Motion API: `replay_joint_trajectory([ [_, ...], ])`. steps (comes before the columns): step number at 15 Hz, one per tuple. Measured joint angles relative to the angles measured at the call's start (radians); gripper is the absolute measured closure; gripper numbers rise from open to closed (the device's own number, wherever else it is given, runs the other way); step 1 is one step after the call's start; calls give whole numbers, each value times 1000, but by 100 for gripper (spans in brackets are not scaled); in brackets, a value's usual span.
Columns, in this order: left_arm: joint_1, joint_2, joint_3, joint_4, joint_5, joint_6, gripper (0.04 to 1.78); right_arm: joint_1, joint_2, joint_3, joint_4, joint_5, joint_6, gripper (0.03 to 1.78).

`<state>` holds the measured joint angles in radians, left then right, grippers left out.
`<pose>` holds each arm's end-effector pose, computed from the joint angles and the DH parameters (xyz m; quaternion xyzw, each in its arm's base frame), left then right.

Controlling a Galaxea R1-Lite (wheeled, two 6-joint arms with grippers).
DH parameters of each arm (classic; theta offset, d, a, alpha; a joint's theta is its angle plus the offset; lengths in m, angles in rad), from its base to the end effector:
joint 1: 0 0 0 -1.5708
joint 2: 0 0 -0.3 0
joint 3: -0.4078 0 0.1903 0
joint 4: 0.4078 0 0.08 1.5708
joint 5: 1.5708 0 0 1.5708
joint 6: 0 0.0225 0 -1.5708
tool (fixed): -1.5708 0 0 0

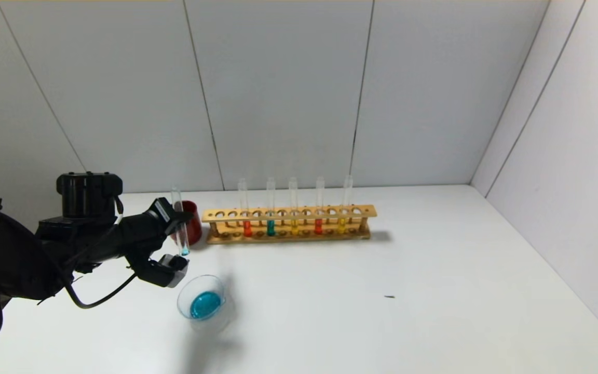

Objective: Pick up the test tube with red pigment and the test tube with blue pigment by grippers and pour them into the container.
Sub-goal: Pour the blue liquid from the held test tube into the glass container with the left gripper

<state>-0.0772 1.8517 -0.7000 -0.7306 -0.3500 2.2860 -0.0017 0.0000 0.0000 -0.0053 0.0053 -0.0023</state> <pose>0.3140 -0.0320 0.1180 0.8578 -0.1027 -0.2744 0.4223 -0.0228 0.0002 0.0760 -0.0012 -0.0027 0.0018 1.0000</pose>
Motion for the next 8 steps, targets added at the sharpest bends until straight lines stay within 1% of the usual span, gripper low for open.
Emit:
replay_joint_trajectory([
  [2,-1,-8,0,3,-3,10,149,0,0,0,0,0,0,6],
  [5,-1,-18,1,11,-34,17,149,0,0,0,0,0,0,6],
  [8,0,-22,2,7,-35,18,149,0,0,0,0,0,0,6],
])
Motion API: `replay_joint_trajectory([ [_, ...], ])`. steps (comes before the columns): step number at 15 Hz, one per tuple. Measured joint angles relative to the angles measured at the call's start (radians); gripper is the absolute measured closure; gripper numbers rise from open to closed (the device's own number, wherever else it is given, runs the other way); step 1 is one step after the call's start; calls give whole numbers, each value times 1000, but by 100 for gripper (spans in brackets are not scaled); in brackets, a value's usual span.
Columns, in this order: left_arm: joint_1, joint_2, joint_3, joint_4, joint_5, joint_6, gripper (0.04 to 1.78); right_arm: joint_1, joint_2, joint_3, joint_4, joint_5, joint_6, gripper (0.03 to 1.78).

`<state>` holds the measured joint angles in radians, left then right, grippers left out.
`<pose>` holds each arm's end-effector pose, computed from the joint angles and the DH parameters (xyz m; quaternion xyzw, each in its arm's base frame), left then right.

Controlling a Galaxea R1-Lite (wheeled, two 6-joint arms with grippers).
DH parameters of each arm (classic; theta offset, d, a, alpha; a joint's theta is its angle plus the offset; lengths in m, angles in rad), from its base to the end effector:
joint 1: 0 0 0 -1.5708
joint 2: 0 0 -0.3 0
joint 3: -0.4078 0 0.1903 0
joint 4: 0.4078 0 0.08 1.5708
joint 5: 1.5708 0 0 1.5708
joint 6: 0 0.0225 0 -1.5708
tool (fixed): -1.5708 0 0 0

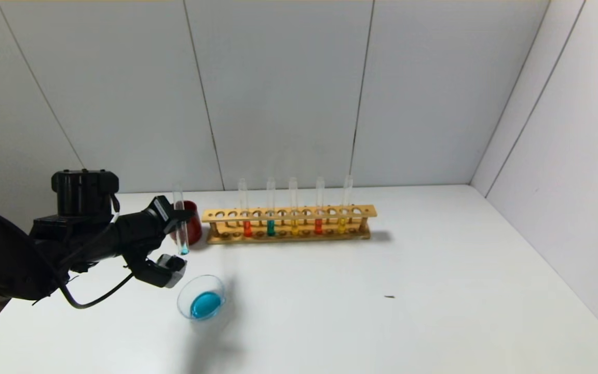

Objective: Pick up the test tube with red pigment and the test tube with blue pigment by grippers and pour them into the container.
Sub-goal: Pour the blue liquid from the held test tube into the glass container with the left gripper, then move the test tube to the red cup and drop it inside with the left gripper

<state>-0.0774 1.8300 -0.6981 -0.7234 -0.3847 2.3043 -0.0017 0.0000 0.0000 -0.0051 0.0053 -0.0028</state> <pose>0.3104 -0.0325 0.1238 0.8583 -0.1234 -0.2743 0.4159 -0.0228 0.0002 0.0760 -0.0014 -0.0026 0.0018 1.0000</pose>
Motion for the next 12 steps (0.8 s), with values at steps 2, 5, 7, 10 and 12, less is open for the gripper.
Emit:
replay_joint_trajectory([
  [2,0,-3,1,-5,-1,-6,149,0,0,0,0,0,0,6],
  [5,1,-10,4,-9,0,-97,149,0,0,0,0,0,0,6],
  [7,1,-19,11,-18,5,-262,149,0,0,0,0,0,0,6],
  [10,0,-37,17,-104,49,-623,149,0,0,0,0,0,0,6],
  [12,-9,-44,11,-178,116,-885,149,0,0,0,0,0,0,6],
])
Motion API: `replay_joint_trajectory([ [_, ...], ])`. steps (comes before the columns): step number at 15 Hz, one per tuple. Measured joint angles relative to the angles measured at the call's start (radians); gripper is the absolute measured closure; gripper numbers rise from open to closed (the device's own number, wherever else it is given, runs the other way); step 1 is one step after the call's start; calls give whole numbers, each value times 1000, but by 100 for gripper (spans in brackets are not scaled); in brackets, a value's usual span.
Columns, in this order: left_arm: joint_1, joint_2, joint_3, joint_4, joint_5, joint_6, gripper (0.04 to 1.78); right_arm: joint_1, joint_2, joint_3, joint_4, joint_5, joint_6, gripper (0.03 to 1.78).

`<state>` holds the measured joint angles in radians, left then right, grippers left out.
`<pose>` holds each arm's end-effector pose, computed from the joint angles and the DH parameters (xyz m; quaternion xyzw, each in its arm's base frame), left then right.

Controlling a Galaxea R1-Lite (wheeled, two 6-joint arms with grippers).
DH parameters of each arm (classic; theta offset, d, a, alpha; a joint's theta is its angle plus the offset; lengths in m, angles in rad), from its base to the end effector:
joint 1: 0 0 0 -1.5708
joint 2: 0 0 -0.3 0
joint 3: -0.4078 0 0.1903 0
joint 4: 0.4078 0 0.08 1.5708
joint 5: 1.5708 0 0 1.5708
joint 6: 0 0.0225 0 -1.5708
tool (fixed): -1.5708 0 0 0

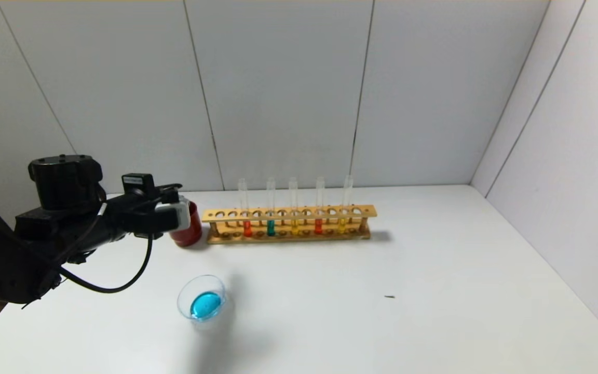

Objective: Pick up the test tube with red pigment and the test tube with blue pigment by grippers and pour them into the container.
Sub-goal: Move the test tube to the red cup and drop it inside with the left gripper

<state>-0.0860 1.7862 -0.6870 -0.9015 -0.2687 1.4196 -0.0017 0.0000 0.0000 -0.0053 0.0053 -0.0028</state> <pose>0.3088 -0.0326 0.1518 0.6315 -0.0399 -0.1972 0.7488 -0.0228 0.0002 0.0760 -0.0014 -0.0027 0.0018 1.0000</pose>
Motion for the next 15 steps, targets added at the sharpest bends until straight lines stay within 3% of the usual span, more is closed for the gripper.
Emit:
replay_joint_trajectory([
  [4,-41,-5,-115,8,161,-496,149,0,0,0,0,0,0,6],
  [10,-27,3,-429,400,177,-1106,149,0,0,0,0,0,0,6],
  [15,21,79,-453,432,179,-1268,149,0,0,0,0,0,0,6],
])
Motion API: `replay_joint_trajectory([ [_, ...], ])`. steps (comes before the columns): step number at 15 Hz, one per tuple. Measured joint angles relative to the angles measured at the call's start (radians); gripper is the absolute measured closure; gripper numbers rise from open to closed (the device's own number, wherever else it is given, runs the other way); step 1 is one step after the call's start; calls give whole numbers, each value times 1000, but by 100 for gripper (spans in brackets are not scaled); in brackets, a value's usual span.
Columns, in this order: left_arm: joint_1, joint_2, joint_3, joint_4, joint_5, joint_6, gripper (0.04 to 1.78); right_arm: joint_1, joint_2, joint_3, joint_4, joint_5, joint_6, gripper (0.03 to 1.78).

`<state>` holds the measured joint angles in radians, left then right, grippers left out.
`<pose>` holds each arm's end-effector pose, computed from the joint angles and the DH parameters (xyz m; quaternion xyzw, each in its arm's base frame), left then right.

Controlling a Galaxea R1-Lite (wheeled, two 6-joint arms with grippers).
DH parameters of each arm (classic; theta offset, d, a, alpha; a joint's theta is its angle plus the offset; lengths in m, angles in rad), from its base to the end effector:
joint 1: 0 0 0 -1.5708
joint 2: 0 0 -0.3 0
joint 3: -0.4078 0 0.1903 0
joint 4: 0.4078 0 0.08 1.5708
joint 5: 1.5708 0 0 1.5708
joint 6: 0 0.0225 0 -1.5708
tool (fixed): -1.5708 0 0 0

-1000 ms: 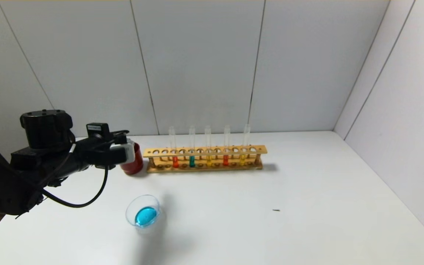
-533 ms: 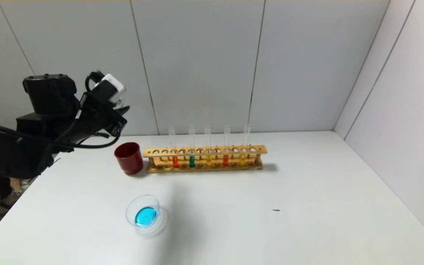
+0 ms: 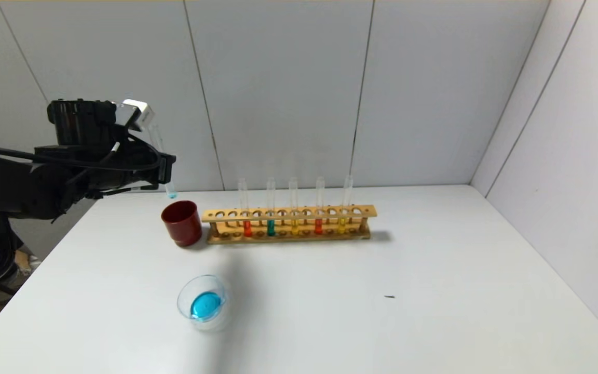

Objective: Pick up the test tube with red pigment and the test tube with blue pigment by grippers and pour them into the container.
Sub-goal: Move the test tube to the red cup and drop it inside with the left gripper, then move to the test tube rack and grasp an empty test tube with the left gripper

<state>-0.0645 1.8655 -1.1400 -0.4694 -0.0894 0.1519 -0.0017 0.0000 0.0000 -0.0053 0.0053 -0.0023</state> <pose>0.3661 -0.0257 0.2017 0.0734 0.1215 -0.0857 0.9861 -0.0228 0.0002 0.0760 -0.0012 -0.0027 0.0018 1.0000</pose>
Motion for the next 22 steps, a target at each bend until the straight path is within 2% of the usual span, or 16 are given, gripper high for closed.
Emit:
replay_joint_trajectory([
  [5,13,121,-8,-122,0,-3,149,0,0,0,0,0,0,6],
  [16,15,270,-11,-150,-4,-4,147,0,0,0,0,0,0,6],
  [19,20,281,-11,-150,1,-5,125,0,0,0,0,0,0,6],
  [22,23,286,-1,-150,3,-5,80,0,0,0,0,0,0,6],
])
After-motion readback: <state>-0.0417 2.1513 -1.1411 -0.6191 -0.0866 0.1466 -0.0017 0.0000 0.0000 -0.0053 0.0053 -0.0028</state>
